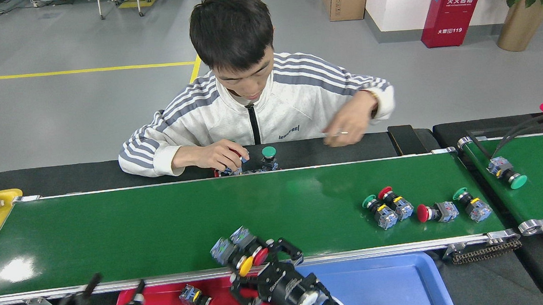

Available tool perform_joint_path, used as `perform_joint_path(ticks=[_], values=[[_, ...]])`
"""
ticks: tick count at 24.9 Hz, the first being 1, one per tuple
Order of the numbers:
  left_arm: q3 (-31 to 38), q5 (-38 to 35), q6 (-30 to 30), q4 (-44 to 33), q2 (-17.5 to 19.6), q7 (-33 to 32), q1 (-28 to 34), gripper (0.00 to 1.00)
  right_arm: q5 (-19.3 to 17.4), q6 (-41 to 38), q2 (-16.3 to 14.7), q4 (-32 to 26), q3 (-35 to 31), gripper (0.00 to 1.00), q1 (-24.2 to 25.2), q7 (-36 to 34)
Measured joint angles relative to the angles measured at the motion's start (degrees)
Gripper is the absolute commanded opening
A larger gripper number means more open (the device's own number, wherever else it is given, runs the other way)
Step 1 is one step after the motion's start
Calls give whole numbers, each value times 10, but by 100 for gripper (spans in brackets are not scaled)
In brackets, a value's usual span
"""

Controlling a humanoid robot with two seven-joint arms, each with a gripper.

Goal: Pick switch part from conveyor to tray

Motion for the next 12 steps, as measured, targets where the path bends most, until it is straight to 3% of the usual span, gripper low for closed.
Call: perform_joint_path(ticks=[4,6,8,12], values=[[0,1,26,-2,4,1,9,100,0,-11,0,-9,-6,100,1,-8],[-3,2,28,-9,5,1,16,100,-4,-7,-7,-36,-50,98,20,-11],[-4,2,27,-22,6,2,30,100,-5,29,-12,-73,-142,98,90,-18],[-4,28,-48,-27,9,2,44,100,-5,165,-3,-128,-280,98,209,-48]])
